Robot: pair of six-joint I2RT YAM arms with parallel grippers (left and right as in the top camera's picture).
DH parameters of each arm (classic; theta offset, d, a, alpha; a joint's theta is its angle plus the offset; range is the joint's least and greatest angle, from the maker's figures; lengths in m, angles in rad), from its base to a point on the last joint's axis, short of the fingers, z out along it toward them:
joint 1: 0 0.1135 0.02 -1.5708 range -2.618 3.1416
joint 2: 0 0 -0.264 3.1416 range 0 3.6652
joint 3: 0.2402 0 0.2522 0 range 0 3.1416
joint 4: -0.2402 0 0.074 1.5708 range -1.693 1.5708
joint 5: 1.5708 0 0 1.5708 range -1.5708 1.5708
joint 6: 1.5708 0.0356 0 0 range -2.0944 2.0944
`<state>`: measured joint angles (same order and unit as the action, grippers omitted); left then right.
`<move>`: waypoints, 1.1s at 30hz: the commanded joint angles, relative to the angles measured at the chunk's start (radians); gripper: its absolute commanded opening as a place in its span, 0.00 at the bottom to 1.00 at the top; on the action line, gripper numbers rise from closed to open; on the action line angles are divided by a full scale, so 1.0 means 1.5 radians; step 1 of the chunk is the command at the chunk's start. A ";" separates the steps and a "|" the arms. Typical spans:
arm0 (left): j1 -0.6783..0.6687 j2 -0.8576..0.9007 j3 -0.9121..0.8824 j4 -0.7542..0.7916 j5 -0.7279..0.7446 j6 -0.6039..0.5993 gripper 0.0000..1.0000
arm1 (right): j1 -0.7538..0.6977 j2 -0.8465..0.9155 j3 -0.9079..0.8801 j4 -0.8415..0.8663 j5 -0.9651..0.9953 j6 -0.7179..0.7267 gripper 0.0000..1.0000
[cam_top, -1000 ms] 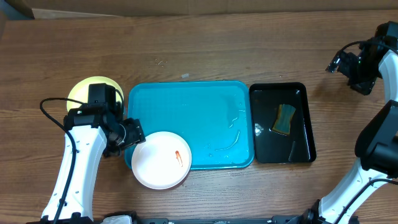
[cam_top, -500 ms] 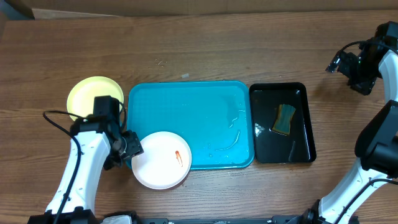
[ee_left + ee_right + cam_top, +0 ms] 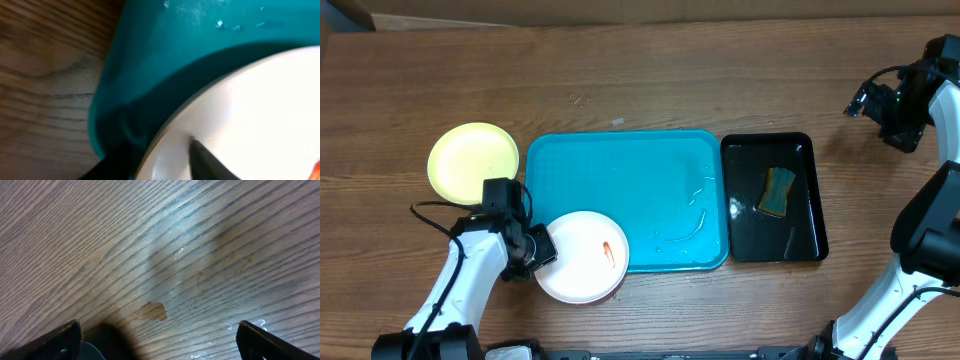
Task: Clean dirty plates on tray and stack at the side
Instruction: 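Slide the white plate rightward onto the teal tray center with the left gripper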
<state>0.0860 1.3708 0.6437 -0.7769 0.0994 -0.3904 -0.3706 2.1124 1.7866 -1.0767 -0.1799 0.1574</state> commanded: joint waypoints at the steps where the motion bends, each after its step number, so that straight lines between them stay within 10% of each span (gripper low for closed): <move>1: 0.003 0.001 -0.021 0.018 0.064 0.019 0.28 | 0.001 -0.016 0.014 0.002 -0.003 0.002 1.00; 10: 0.003 0.001 -0.012 0.064 0.168 0.025 0.04 | 0.001 -0.016 0.014 0.002 -0.003 0.002 1.00; 33: -0.222 0.001 0.014 0.252 0.068 -0.090 0.09 | 0.001 -0.016 0.014 0.002 -0.003 0.002 1.00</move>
<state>-0.2306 1.3708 0.6270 -0.3931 0.2596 -0.4969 -0.3706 2.1124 1.7866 -1.0767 -0.1795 0.1570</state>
